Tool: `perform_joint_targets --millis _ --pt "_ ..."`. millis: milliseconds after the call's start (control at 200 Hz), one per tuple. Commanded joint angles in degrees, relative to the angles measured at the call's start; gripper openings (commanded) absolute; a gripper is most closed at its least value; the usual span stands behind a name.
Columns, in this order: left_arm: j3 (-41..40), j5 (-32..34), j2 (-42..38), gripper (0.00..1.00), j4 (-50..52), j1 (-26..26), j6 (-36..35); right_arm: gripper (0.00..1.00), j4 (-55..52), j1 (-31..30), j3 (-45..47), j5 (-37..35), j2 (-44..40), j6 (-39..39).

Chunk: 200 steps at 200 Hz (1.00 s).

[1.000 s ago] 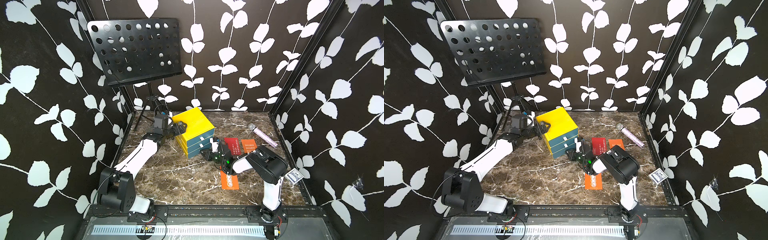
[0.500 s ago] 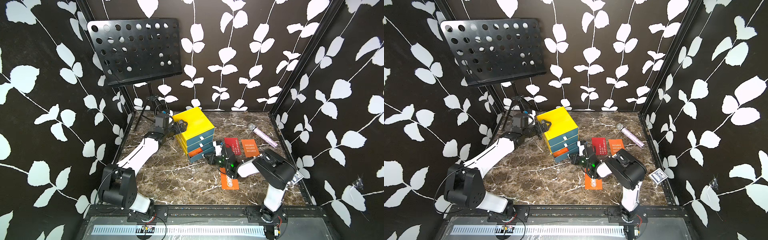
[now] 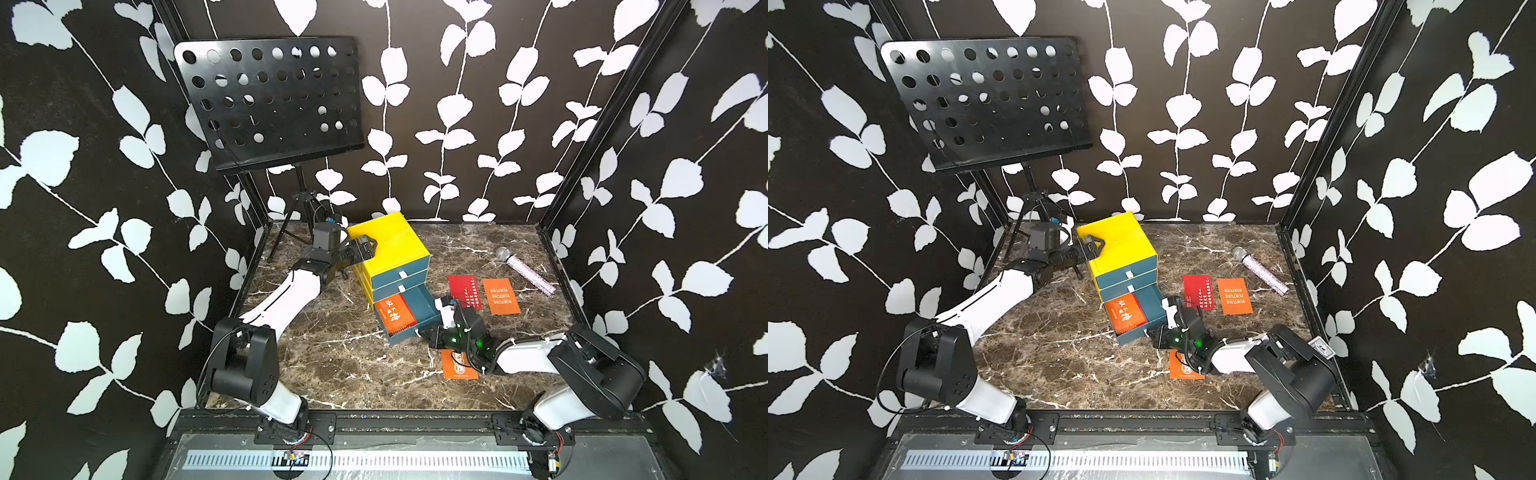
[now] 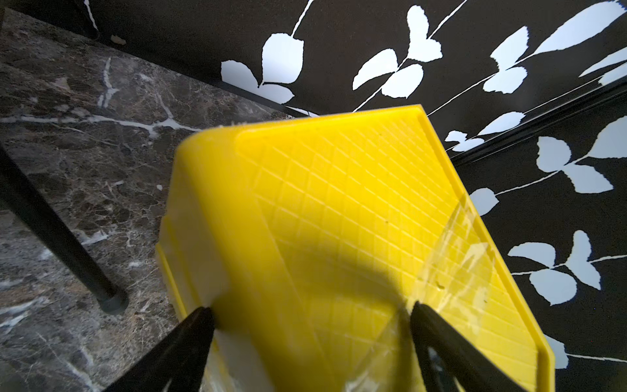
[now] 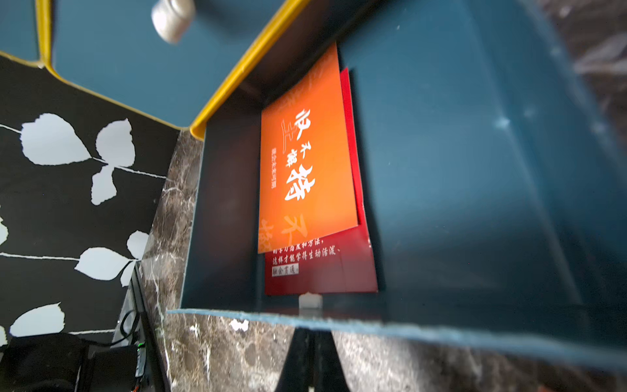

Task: Take the postcards out of the drawer
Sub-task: Open the drawer in the storage box.

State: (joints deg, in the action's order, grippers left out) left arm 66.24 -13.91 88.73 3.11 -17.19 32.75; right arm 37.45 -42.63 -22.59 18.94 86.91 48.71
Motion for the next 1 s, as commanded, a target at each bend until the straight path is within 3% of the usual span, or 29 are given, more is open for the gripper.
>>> perform_joint_targets --millis 0,205,385,595,790,995 --pt "0.20 2.40 1.89 0.92 4.18 0.19 -1.80 0.02 -1.30 -1.23 1.14 0.72 -1.48 2.32" --pt "0.33 2.58 2.07 0.93 4.15 0.15 -2.12 0.08 -5.43 -1.97 1.57 -0.70 -4.81 1.94" --pt "0.30 2.49 2.03 0.93 4.00 0.19 -2.43 0.34 -16.69 -2.02 -0.24 -2.95 -13.32 -0.54" --pt "0.38 1.63 2.41 0.93 3.28 0.17 -2.25 0.53 -27.01 -1.93 -5.70 -6.63 -20.09 -4.42" --pt "0.54 1.09 2.52 0.93 3.55 0.16 -3.24 0.75 -34.11 -1.63 -16.18 -8.82 -14.60 -12.20" --pt "0.54 0.98 2.41 0.94 3.73 0.16 -4.29 0.79 -35.86 -1.27 -24.82 -9.04 -5.04 -15.41"
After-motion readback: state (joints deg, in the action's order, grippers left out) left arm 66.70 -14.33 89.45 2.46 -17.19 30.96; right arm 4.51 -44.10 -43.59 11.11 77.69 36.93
